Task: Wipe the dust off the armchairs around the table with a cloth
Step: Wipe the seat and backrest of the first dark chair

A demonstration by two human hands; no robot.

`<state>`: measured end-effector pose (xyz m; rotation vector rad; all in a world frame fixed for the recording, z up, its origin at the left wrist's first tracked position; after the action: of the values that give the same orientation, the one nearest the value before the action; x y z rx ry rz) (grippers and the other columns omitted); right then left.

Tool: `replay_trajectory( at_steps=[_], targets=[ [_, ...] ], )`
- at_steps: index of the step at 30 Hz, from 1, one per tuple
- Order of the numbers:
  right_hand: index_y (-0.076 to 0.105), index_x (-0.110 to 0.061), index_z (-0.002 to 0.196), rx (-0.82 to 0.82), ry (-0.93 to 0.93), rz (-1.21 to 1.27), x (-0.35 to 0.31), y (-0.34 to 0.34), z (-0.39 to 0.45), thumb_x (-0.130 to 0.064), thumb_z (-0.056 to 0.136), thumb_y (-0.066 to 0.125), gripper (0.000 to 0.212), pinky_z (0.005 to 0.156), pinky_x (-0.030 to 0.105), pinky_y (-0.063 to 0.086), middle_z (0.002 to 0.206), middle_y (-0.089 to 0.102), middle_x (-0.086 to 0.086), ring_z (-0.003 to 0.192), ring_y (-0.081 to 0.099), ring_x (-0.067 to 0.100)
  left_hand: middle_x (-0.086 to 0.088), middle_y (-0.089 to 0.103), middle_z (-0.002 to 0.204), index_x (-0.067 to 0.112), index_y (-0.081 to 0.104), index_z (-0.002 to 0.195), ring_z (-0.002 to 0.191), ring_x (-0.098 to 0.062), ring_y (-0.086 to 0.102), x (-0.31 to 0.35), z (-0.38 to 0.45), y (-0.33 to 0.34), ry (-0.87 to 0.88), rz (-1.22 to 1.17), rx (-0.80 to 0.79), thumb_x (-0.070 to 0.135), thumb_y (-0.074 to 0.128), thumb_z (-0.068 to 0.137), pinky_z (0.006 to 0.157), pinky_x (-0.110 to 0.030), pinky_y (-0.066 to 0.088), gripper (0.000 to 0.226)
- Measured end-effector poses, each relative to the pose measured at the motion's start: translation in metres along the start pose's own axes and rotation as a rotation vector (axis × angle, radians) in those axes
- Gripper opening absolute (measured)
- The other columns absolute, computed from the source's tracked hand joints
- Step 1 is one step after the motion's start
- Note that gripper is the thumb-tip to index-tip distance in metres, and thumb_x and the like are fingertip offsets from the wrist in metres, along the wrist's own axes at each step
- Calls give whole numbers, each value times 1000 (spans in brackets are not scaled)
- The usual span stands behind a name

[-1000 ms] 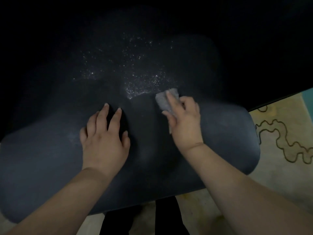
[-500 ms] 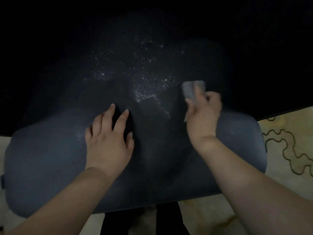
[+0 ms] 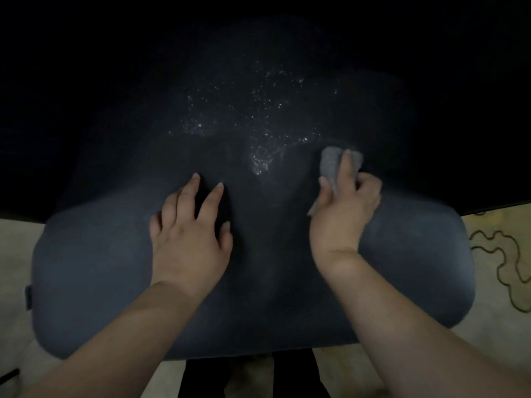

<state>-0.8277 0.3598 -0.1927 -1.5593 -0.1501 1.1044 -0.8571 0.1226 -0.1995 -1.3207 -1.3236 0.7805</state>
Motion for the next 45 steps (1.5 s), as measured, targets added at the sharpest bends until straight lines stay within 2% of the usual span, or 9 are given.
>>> replay_trajectory(
  at_steps=[2, 5, 12, 17, 23, 30, 36, 42, 45],
  targets=[
    [47, -16, 140, -114, -161, 68, -29, 16, -24, -13, 88, 64, 55, 89, 50, 44, 113, 47, 23, 98, 49, 39, -5, 23, 155, 29, 36, 145, 134, -27, 21, -2, 0, 1, -7, 0, -5, 38, 53, 87, 107, -53, 24, 60],
    [45, -19, 142, -272, -400, 24, -71, 45, -20, -21, 89, 64, 56, 89, 45, 43, 115, 47, 18, 100, 46, 33, -5, 22, 155, 30, 34, 145, 134, -26, 20, -2, 1, 1, -5, 3, -12, 40, 52, 87, 106, -52, 24, 61],
    [47, -21, 141, -158, -260, -49, -44, 26, 11, -17, 91, 60, 52, 88, 43, 42, 115, 48, 19, 98, 44, 34, -4, 21, 155, 31, 33, 145, 134, -25, 20, -13, 7, 0, -17, 3, -11, 42, 51, 87, 107, -51, 24, 62],
    [56, -22, 134, -392, -684, -31, -100, 57, -28, -20, 84, 70, 53, 77, 45, 47, 109, 56, 18, 91, 51, 36, -4, 20, 156, 31, 34, 145, 134, -25, 17, -14, 9, 1, -26, -22, -17, 42, 51, 86, 107, -51, 22, 62],
    [52, -25, 138, -165, -317, -66, -68, 46, 29, -19, 89, 63, 50, 86, 35, 37, 114, 50, 16, 96, 45, 32, -4, 25, 154, 30, 37, 143, 134, -26, 23, -16, 10, 0, 3, -30, 4, 41, 53, 86, 105, -51, 26, 61],
    [55, -23, 134, -377, -631, -11, -117, 71, -13, -19, 86, 68, 50, 79, 46, 47, 109, 53, 16, 92, 48, 34, -4, 25, 154, 30, 38, 143, 133, -25, 20, -16, 18, -3, -14, -49, 7, 40, 53, 85, 105, -51, 26, 61],
    [53, -24, 137, -160, -310, -24, -83, 56, 30, -18, 89, 64, 50, 87, 39, 42, 112, 50, 17, 98, 46, 32, -5, 28, 153, 28, 41, 142, 132, -26, 24, -20, 23, -6, -3, -49, 32, 39, 56, 85, 104, -51, 27, 60],
    [56, -20, 133, -350, -569, -7, -104, 63, -24, -17, 85, 69, 50, 80, 49, 48, 109, 54, 18, 92, 49, 35, -7, 28, 152, 26, 41, 142, 131, -27, 24, -16, 25, -6, -13, -51, 38, 38, 58, 83, 104, -52, 27, 62],
    [53, -24, 136, -301, -494, -42, -102, 70, 16, -21, 88, 66, 50, 84, 47, 45, 111, 51, 17, 96, 47, 33, -6, 28, 152, 25, 41, 142, 132, -26, 24, -9, 27, -6, 23, -33, 38, 38, 58, 83, 105, -49, 25, 62]
  ],
)
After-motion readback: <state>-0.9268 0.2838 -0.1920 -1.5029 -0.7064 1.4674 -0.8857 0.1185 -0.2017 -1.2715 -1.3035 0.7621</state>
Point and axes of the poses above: each hand's wrist, its own z-axis towards the middle knuckle, its own y-axis out of the palm, x = y × z, the point moved 8 cm from there along z, towards the middle knuckle
